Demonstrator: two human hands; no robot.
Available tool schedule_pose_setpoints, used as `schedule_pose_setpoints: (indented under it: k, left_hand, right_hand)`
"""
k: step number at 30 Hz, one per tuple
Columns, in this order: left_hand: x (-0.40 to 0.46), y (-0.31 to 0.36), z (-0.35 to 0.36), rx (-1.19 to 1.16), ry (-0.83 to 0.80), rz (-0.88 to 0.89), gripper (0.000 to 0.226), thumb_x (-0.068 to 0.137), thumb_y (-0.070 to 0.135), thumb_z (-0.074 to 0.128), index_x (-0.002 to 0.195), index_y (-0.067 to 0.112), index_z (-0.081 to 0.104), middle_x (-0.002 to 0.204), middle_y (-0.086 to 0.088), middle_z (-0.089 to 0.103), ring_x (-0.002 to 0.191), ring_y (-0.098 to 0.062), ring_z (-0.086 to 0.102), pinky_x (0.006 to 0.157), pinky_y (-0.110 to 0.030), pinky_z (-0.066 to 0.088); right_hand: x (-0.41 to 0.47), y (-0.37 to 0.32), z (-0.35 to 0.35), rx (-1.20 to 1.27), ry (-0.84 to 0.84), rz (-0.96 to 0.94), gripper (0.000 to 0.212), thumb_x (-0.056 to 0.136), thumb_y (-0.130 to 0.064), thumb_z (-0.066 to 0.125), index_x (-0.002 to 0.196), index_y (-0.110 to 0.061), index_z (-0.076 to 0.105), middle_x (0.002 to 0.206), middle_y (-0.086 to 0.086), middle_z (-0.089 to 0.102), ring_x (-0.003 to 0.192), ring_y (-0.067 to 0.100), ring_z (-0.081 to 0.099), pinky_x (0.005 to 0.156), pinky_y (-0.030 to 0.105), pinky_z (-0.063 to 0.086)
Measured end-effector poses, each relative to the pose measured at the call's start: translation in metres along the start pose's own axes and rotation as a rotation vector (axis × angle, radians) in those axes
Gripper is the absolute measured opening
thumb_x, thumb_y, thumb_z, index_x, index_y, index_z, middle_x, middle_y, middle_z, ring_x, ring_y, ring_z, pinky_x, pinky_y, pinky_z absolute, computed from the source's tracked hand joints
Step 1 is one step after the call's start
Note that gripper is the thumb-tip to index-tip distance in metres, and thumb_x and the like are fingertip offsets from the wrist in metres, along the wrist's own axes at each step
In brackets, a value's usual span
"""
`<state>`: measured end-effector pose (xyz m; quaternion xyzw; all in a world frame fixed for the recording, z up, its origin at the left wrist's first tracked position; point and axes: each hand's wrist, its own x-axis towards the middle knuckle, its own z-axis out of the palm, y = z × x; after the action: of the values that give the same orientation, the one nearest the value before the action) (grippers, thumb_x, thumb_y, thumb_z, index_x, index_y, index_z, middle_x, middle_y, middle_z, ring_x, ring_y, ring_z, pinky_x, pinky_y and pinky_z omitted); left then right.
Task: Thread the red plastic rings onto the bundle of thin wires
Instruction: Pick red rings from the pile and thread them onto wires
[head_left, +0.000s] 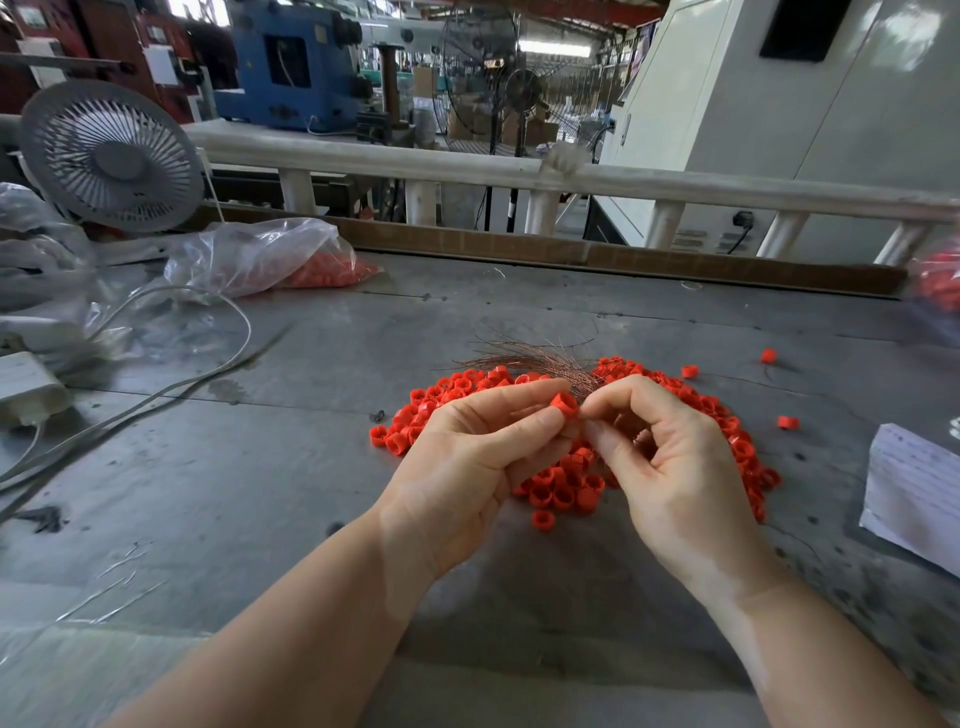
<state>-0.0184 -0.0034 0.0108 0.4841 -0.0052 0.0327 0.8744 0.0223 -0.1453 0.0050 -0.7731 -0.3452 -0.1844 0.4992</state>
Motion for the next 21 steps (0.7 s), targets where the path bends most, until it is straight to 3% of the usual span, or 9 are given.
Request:
schedule_pose_setpoints:
  k: [8,15,21]
  left_hand:
    - [-0.0001,-0.0006,0.0000,0.026,-0.019,0.032,0.025,0.065,0.007,0.065,0.085,0.015,0.077,0.075,-0.004,0.072,0.070,-0.010,0.070,0.063,-0.016,0.054]
    - [0.0007,0.0008,-0.0003,-0.087,-0.009,-0.059,0.026,0.066,0.002,0.062,0.087,0.010,0.076,0.076,-0.010,0.070,0.067,-0.013,0.069,0.062,-0.017,0.055]
    - [0.0014,0.0040,-0.0007,-0.160,0.029,-0.171,0.024,0.066,0.002,0.058,0.080,0.006,0.076,0.076,-0.014,0.069,0.068,-0.015,0.071,0.058,-0.017,0.055]
  right_hand:
    - [0.0005,0.0003,0.0014,0.023,0.020,0.051,0.019,0.085,-0.002,0.064,0.080,-0.021,0.061,0.068,-0.016,0.057,0.066,-0.007,0.055,0.064,0.003,0.038]
    - [0.0007,0.0014,0.0017,-0.099,0.067,-0.061,0.006,0.082,-0.012,0.059,0.081,-0.013,0.065,0.077,-0.008,0.061,0.073,0.001,0.056,0.069,0.008,0.041]
    - [0.0004,0.0022,0.0007,-0.280,0.074,-0.167,0.009,0.083,-0.008,0.060,0.078,-0.005,0.067,0.074,0.000,0.059,0.072,0.017,0.057,0.067,0.031,0.048]
